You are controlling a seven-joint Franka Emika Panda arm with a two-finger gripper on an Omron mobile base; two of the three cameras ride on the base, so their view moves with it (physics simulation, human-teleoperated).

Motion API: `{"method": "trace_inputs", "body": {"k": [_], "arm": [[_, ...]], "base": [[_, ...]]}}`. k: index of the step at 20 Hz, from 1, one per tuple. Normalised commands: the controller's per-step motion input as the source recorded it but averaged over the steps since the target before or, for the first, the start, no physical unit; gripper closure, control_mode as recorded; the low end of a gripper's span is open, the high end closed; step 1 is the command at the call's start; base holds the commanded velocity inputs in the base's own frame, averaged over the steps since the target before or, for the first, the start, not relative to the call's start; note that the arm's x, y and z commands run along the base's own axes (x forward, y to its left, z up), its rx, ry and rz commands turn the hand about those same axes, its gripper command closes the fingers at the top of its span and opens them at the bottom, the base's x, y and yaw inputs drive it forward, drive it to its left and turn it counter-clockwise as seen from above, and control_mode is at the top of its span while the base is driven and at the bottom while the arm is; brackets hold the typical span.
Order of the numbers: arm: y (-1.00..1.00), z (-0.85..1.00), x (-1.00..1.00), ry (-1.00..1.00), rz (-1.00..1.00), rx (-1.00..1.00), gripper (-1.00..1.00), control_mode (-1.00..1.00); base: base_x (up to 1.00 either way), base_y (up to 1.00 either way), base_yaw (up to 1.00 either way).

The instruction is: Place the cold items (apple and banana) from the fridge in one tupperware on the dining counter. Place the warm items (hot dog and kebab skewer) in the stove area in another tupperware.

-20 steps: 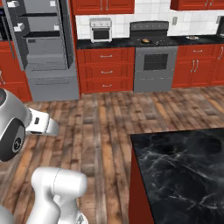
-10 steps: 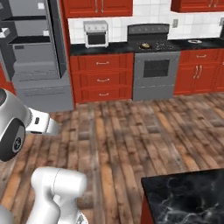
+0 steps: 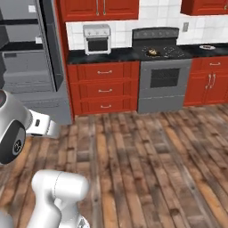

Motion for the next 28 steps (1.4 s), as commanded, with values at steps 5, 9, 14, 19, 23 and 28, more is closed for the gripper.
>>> {"method": "trace_inputs", "body": {"k": [5,9,14,19,23,28], "arm": [[0.00,0.00,0.00,0.00,0.00,0.00,-1.00,1.00],[0.00,0.00,0.00,0.00,0.00,0.00,-1.00,1.00],[0.00,0.00,0.00,0.00,0.00,0.00,-1.00,1.00],[0.00,0.00,0.00,0.00,0.00,0.00,-1.00,1.00],[0.00,0.00,0.00,0.00,0.00,0.00,-1.00,1.00],[0.00,0.00,0.00,0.00,0.00,0.00,-1.00,1.00]], "base": [[1.00,-0.22,0.07],[1.00,-0.39,0.11],[1.00,-0.51,0.12],[1.00,-0.58,0.15],[1.00,-0.58,0.14],[1.00,-0.57,0.14]]}}
